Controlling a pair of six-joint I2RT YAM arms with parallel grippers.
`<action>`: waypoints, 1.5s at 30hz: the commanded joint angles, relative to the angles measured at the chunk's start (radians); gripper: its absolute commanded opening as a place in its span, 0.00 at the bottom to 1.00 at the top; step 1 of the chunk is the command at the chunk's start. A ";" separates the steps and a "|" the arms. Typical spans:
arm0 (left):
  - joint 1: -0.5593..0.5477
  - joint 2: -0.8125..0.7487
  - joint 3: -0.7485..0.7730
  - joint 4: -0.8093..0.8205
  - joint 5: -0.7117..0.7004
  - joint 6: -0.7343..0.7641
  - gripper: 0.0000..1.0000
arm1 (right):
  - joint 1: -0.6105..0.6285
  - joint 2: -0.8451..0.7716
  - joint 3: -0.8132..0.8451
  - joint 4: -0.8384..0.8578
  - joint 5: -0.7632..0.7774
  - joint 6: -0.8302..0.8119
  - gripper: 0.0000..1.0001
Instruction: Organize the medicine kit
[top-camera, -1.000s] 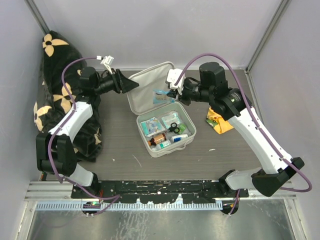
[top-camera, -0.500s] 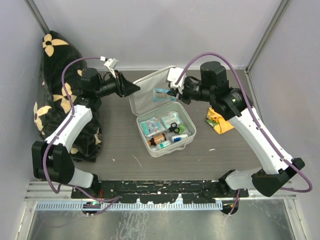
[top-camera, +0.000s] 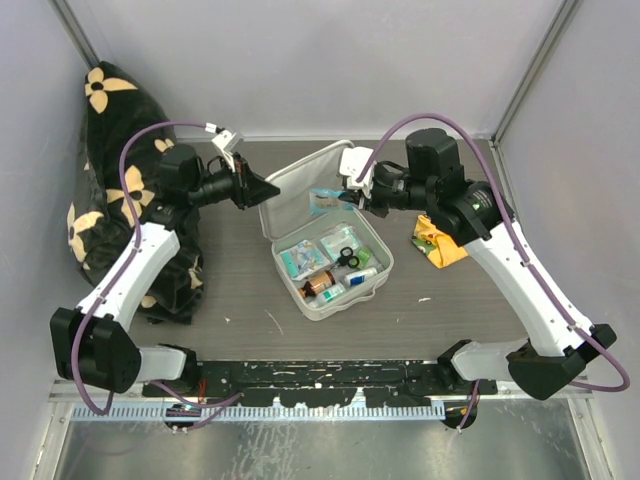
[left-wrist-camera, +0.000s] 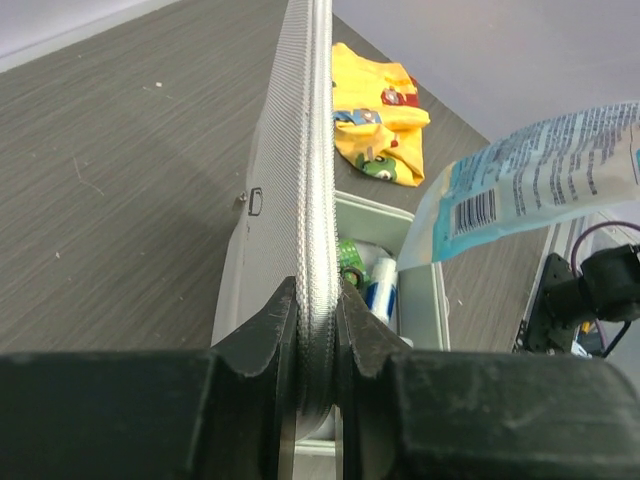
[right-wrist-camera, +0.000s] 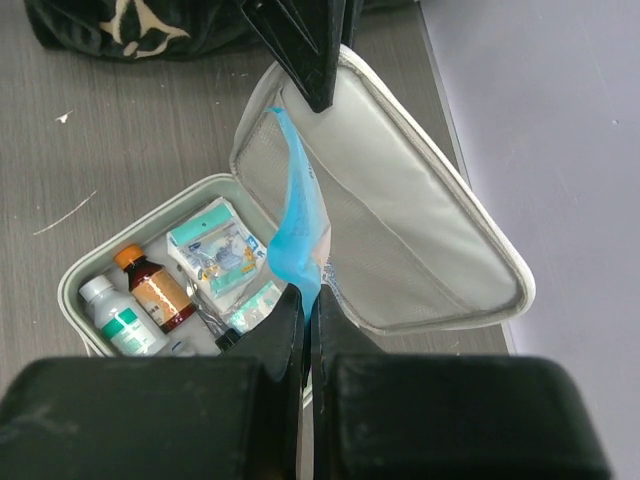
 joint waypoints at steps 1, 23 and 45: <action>-0.012 -0.080 0.019 -0.128 0.055 0.056 0.00 | -0.005 -0.049 0.050 0.008 -0.073 -0.088 0.00; -0.014 -0.159 -0.008 -0.247 0.108 0.117 0.00 | -0.004 0.136 0.279 -0.090 -0.265 -0.265 0.01; -0.012 -0.180 -0.033 -0.220 0.115 0.128 0.00 | -0.073 0.261 0.255 -0.090 -0.366 -0.364 0.01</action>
